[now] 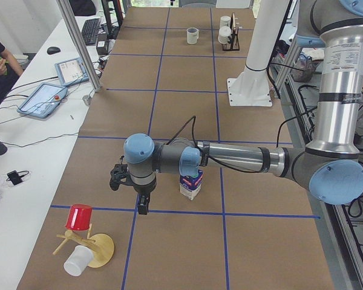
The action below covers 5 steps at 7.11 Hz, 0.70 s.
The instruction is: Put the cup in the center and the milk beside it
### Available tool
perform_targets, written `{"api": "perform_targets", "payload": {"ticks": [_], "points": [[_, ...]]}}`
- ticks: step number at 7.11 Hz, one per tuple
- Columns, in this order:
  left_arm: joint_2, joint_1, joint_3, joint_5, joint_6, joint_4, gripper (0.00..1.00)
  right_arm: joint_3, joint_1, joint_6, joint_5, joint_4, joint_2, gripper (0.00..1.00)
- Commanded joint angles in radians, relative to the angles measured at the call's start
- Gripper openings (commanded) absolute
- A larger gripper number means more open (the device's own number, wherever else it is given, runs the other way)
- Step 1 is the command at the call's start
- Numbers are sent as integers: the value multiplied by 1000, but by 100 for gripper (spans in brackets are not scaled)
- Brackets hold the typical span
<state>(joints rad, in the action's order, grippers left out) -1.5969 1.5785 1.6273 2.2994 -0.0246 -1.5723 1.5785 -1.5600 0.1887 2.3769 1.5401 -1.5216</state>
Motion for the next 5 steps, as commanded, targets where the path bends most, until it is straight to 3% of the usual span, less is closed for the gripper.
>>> {"api": "perform_targets", "payload": {"ticks": [1,5], "points": [[0,0,-1,0,0,0,98,-2,0,0,-2,-6,-6,100],[0,0,0,-5,3,-8,98,-3,0,0,-5,-8,-6,100]]}}
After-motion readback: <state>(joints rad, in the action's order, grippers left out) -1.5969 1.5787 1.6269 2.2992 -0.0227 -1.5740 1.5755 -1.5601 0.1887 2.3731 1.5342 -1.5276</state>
